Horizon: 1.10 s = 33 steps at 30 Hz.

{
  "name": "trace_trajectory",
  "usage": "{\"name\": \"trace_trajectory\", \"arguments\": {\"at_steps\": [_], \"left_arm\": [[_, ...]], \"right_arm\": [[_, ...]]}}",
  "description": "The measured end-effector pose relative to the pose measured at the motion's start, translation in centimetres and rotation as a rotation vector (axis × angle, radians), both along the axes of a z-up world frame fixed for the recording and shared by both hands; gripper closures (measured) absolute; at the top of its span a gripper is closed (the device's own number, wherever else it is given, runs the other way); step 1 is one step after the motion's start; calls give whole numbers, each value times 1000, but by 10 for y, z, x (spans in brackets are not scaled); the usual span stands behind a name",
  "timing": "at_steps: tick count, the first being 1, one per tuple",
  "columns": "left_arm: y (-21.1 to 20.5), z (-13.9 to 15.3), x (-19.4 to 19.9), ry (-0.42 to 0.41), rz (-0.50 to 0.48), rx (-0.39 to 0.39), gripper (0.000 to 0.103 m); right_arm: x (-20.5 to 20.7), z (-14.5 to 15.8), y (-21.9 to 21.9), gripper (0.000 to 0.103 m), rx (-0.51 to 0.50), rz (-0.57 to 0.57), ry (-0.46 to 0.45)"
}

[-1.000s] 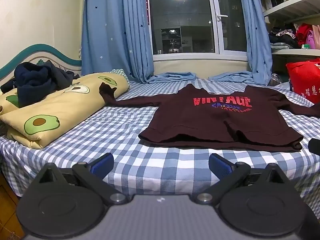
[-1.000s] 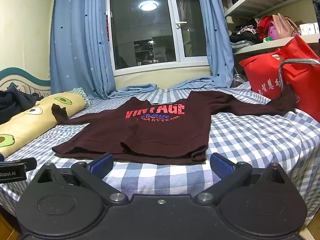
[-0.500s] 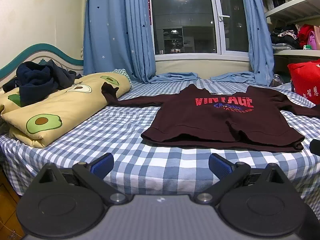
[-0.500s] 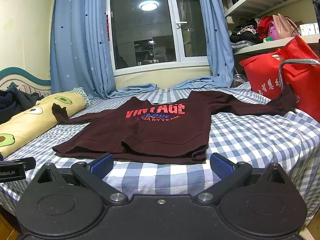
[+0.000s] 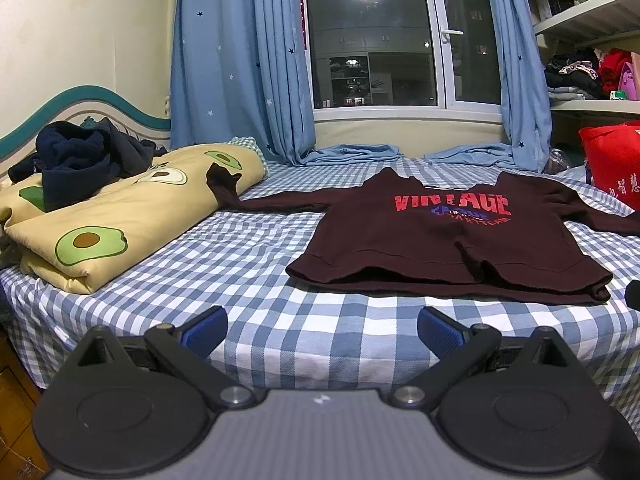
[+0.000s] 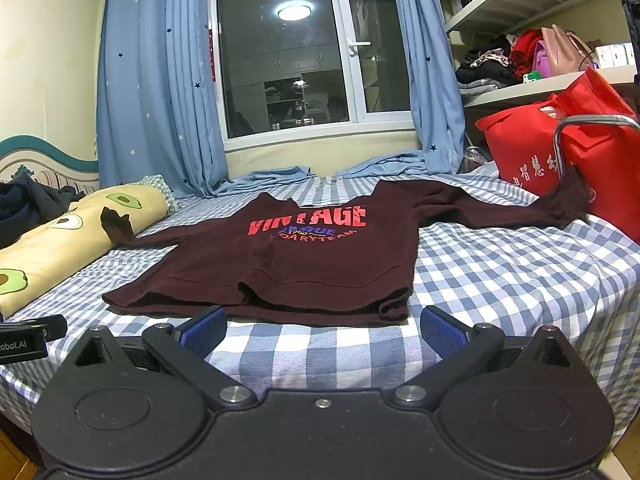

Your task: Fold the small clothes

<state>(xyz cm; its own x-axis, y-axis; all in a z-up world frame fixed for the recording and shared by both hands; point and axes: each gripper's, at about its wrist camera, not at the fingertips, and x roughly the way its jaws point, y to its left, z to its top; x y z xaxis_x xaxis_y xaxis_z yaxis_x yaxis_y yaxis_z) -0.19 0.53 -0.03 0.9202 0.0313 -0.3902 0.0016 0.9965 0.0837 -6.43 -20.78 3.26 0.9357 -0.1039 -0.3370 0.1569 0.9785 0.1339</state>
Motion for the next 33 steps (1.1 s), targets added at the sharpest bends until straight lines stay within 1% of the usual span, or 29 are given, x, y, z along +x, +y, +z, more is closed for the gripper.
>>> {"name": "trace_trajectory", "arguments": {"at_steps": [33], "left_arm": [[2, -1, -1, -9, 12, 4, 0]], "right_arm": [[-1, 2, 1, 1, 1, 0, -3]]}}
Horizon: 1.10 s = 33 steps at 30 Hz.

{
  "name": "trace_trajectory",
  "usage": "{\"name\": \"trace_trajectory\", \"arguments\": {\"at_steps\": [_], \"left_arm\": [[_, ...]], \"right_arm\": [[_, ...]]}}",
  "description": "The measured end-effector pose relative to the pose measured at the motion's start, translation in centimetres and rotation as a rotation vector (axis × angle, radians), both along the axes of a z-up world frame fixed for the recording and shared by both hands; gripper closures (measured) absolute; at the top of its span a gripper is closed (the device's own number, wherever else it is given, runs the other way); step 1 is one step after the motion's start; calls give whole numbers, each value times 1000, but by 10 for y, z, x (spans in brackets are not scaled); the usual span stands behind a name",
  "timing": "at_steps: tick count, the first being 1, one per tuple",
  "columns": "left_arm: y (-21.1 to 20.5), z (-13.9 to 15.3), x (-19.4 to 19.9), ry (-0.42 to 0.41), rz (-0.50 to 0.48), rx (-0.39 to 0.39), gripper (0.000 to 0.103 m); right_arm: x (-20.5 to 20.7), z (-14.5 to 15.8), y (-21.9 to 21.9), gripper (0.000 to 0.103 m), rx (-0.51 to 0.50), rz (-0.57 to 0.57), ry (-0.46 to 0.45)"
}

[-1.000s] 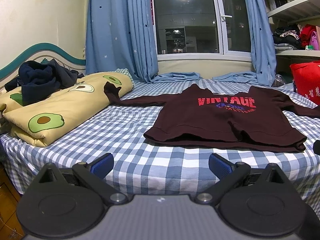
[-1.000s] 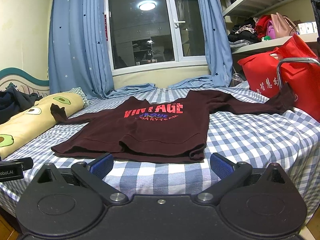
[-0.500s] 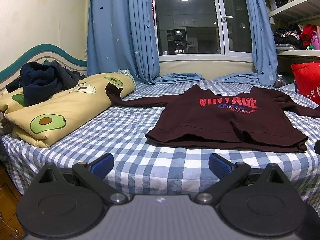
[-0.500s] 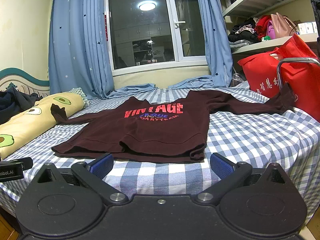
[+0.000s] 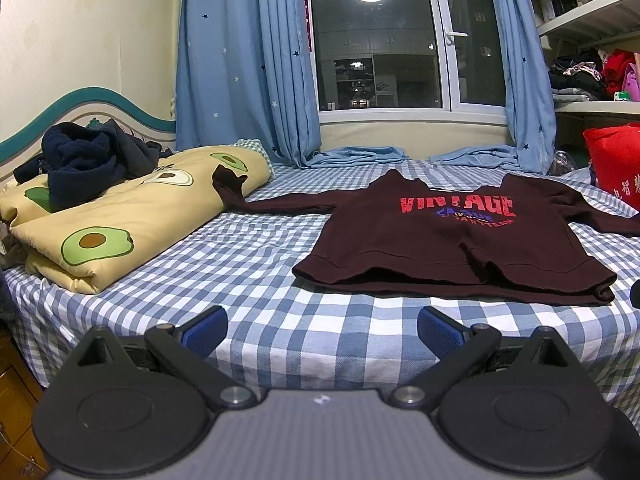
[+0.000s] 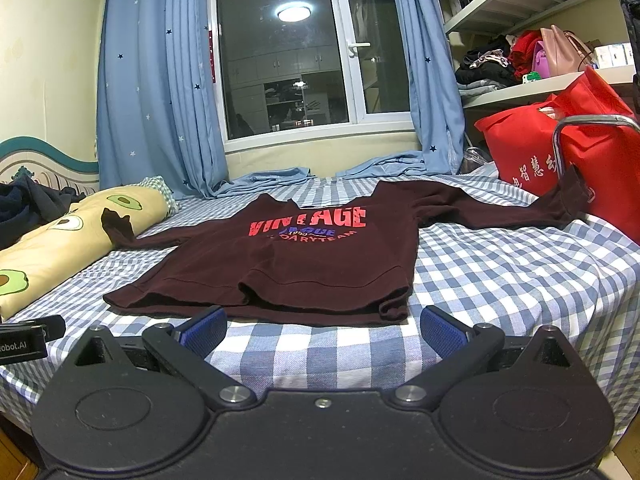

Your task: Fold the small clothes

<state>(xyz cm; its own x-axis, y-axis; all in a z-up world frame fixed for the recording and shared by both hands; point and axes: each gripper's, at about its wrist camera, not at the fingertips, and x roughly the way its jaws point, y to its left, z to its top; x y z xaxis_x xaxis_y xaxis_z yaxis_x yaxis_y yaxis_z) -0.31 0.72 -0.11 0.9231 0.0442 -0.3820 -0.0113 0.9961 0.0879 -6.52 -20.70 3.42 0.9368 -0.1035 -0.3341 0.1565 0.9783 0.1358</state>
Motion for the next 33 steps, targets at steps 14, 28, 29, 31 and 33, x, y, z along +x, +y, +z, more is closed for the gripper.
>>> {"name": "trace_trajectory", "arguments": {"at_steps": [14, 28, 29, 31, 33], "left_arm": [[1, 0, 0, 1, 1, -2, 0], [2, -5, 0, 20, 11, -5, 0], [2, -5, 1, 27, 16, 1, 0], [1, -7, 1, 36, 19, 6, 0], [2, -7, 2, 44, 19, 0, 0]], "right_arm": [[0, 0, 0, 1, 1, 0, -1], [1, -2, 2, 1, -13, -19, 28], [2, -3, 3, 1, -20, -27, 41], [4, -6, 4, 1, -25, -35, 61], [5, -8, 4, 1, -24, -41, 73]]}}
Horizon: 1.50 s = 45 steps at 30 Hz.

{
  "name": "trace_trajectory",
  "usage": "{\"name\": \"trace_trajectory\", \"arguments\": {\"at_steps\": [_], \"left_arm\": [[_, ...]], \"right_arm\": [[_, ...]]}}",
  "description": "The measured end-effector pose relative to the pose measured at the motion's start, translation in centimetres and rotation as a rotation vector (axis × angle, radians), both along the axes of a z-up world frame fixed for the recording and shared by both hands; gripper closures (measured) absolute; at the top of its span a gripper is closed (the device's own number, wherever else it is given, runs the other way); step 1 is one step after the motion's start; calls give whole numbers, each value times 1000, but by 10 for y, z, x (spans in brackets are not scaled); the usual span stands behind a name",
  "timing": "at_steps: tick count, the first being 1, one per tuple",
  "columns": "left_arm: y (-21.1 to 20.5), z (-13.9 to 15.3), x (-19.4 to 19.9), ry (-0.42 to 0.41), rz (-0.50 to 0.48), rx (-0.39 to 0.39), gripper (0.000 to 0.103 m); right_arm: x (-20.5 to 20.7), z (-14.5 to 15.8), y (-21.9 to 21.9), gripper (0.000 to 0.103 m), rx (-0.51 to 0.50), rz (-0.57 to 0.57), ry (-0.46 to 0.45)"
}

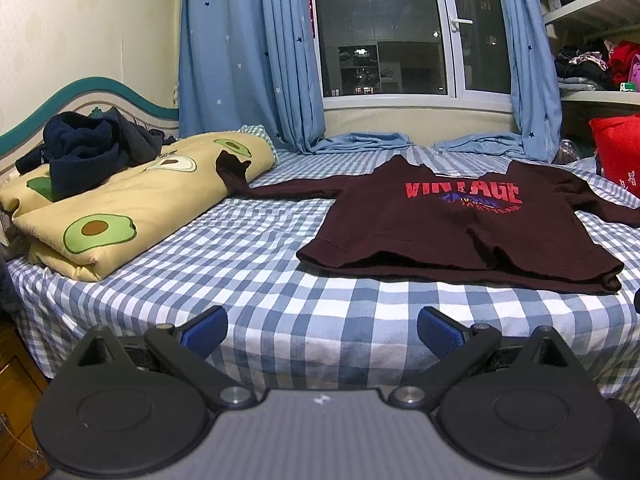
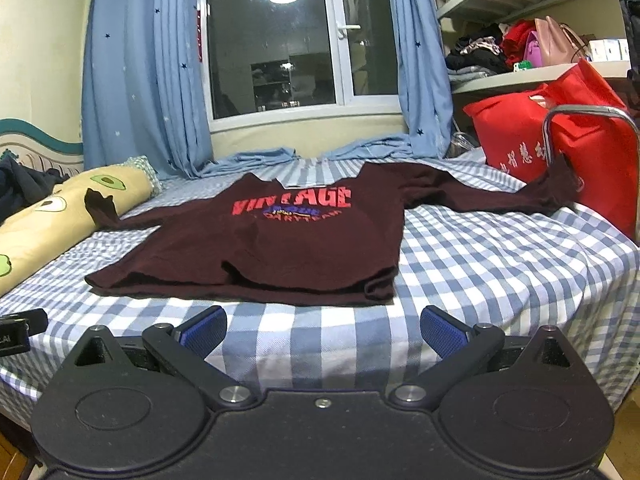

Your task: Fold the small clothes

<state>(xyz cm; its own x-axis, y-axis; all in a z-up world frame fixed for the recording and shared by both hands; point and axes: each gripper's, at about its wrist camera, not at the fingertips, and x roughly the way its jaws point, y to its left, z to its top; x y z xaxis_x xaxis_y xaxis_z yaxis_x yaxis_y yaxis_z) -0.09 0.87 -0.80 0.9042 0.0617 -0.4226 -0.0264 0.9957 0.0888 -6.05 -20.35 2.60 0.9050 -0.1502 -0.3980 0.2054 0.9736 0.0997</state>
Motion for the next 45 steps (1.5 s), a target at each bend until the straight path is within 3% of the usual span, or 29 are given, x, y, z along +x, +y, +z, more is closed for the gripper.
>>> {"name": "trace_trajectory", "arguments": {"at_steps": [23, 27, 32, 37, 45], "left_arm": [[2, 0, 1, 13, 24, -4, 0], [-3, 3, 10, 35, 18, 23, 0], [-20, 14, 66, 85, -26, 49, 0], [-35, 14, 144, 134, -9, 80, 0], [-13, -8, 251, 199, -6, 56, 0]], "right_arm": [[1, -1, -5, 1, 13, -14, 14], [4, 0, -7, 1, 12, -5, 25], [30, 7, -23, 1, -15, 6, 25], [71, 0, -65, 1, 13, -68, 35], [132, -22, -117, 1, 66, -103, -5]]}}
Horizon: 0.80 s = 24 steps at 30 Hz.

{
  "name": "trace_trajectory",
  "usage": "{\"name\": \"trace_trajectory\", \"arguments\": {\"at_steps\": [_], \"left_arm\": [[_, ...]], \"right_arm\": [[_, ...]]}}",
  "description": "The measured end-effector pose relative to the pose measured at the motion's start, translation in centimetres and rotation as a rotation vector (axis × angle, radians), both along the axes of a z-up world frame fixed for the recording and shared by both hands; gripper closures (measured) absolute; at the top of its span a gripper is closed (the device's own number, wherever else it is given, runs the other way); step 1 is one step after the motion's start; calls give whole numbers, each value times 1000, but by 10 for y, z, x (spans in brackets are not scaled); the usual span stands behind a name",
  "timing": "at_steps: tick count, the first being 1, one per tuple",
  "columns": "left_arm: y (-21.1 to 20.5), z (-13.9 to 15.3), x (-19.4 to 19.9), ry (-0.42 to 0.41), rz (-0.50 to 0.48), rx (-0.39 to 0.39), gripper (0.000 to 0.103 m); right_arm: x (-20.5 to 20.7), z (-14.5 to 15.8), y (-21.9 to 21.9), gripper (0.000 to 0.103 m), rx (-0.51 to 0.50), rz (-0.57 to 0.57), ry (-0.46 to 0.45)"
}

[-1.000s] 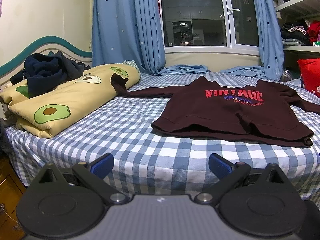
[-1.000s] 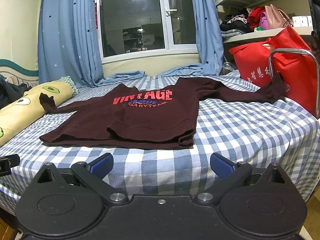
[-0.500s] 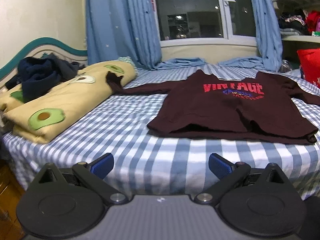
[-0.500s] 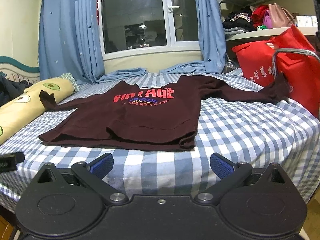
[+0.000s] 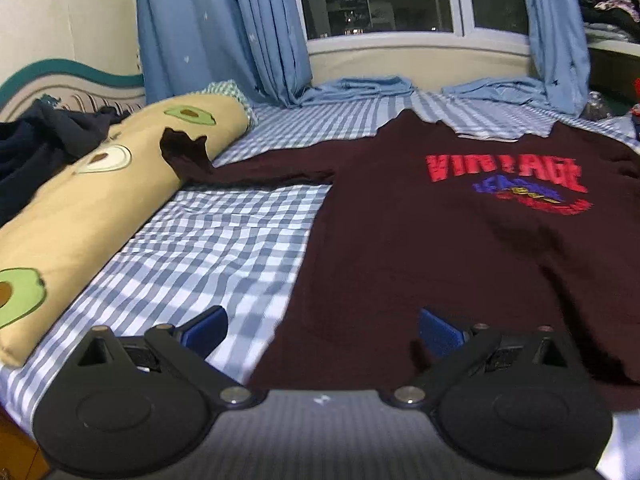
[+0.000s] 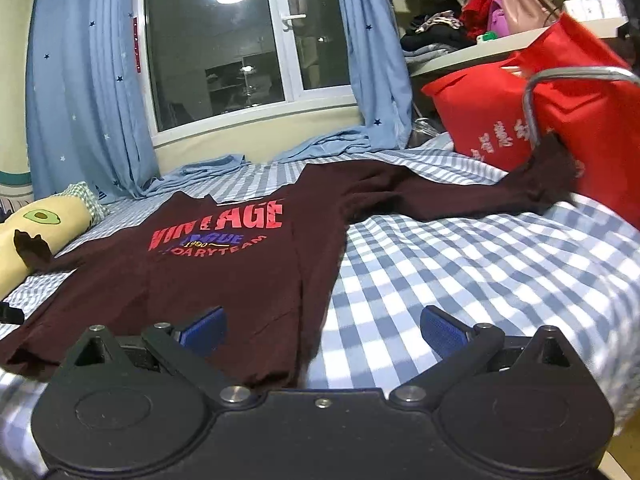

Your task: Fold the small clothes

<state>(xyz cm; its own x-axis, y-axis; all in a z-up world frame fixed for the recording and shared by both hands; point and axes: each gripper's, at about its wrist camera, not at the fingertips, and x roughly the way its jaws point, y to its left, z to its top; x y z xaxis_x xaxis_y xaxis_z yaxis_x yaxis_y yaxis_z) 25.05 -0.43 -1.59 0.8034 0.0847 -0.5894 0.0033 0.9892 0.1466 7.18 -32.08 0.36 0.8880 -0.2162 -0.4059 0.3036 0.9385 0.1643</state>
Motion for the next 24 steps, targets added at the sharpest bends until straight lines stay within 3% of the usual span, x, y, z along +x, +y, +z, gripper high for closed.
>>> {"name": "trace_trajectory", "arguments": {"at_steps": [7, 13, 20, 24], "left_arm": [[27, -25, 65, 95, -7, -6, 0], [49, -39, 87, 160, 13, -30, 0], [70, -44, 83, 197, -55, -82, 0], [84, -47, 76, 202, -86, -140, 0]], "right_arm": [[61, -7, -25, 1, 26, 51, 41], [92, -19, -39, 1, 82, 66, 120], [81, -32, -24, 10, 102, 90, 152], [68, -33, -9, 23, 97, 107, 154]]}}
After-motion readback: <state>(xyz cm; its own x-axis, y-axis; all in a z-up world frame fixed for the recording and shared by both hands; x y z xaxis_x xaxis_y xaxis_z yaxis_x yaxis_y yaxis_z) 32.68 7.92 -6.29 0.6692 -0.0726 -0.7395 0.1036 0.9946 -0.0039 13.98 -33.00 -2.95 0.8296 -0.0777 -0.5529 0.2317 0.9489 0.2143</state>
